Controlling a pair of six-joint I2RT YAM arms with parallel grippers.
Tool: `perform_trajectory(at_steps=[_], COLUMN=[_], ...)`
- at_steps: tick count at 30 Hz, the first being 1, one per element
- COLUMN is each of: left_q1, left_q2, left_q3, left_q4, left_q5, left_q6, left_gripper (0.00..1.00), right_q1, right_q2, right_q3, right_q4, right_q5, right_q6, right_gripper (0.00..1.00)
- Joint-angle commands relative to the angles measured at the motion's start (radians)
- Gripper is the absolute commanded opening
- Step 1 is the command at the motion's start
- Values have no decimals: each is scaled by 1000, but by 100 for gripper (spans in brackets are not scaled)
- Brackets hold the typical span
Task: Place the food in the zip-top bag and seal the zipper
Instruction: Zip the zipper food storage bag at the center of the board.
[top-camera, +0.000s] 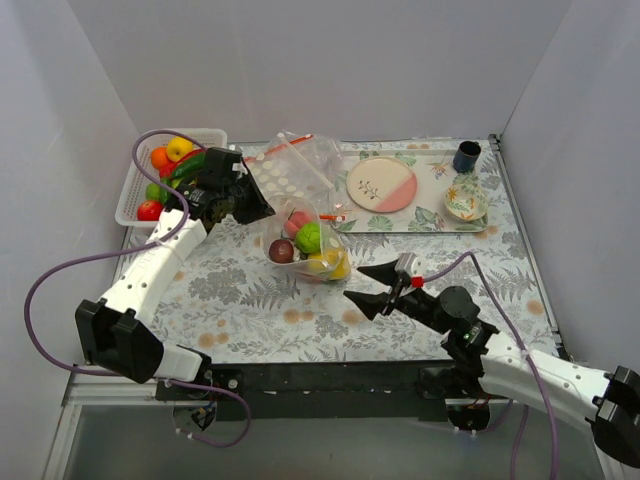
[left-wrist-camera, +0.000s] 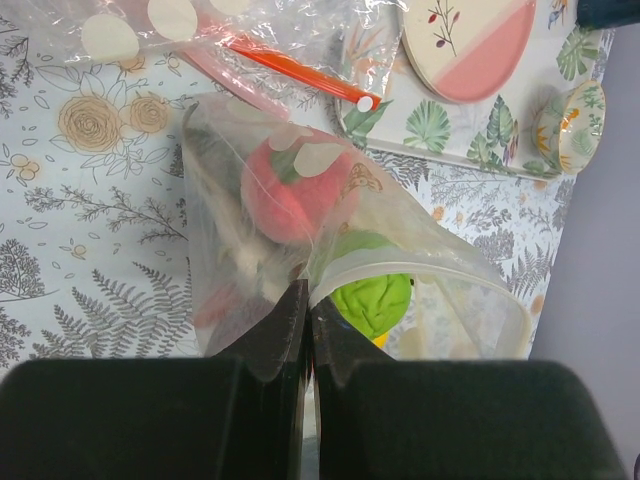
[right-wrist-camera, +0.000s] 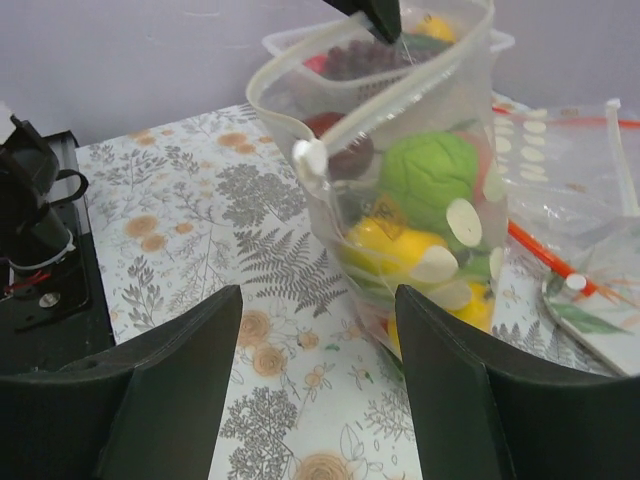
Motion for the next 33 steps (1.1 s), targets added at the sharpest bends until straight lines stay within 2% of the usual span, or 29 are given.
perform_trajectory(at_steps=[1,12,28,33], left_q1=[15,27,29,29], left_q2=[-11,-6,1,3], left_q3=[44,45,47,42], left_q4=[-12,-14,-9,-7], left_q5=[21,43,51,52], left_q6=[-11,-7,-7,-9], left_gripper=[0,0,0,0], right_q1=[117,151,177,177], right_q2=[65,289,473,492], right_q3=[8,46,129,140], right_q4=[233,446,537,555], right_q5=[184,239,265,274], right_q6=[-187,-292,-332,-335], right_gripper=[70,64,54,45])
